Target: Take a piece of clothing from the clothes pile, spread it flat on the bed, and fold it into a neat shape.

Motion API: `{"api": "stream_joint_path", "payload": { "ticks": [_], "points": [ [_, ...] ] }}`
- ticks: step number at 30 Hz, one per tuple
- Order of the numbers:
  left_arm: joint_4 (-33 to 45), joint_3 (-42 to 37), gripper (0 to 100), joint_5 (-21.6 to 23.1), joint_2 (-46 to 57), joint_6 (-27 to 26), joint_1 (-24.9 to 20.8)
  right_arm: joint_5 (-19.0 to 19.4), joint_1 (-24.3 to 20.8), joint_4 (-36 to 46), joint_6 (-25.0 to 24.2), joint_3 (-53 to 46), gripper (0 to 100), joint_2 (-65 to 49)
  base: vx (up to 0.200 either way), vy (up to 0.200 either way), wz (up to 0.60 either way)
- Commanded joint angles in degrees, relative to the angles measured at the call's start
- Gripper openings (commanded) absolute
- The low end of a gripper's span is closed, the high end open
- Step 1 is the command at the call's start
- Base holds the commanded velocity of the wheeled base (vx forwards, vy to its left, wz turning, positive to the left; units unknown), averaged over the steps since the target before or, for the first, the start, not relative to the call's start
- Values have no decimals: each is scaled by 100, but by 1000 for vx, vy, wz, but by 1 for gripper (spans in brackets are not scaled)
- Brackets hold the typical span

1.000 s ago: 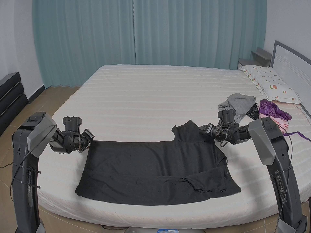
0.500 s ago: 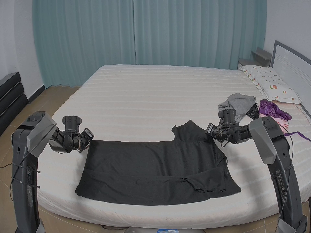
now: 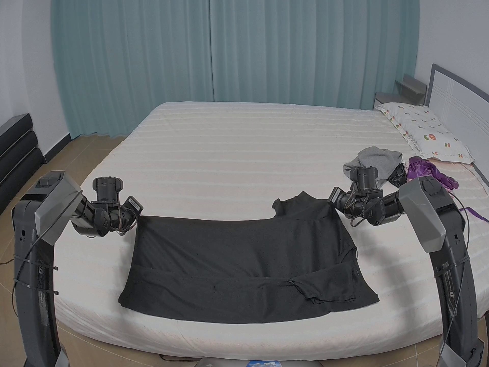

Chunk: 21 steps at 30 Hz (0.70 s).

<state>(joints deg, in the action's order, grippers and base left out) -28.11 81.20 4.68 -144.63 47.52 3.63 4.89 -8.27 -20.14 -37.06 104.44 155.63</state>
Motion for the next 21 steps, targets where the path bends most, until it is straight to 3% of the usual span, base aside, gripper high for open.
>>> {"api": "stream_joint_path", "payload": {
  "ticks": [1, 21],
  "points": [
    [-10, -17, 0, -2, 146, 126, 41, -5, 53, -280, -126, -319, 0, -340, 0, 0, 0],
    [-28, -166, 0, 15, 348, 249, 138, -14, 88, -1291, -179, -1110, 0, -560, 0, 0, 0]
  ]
}}
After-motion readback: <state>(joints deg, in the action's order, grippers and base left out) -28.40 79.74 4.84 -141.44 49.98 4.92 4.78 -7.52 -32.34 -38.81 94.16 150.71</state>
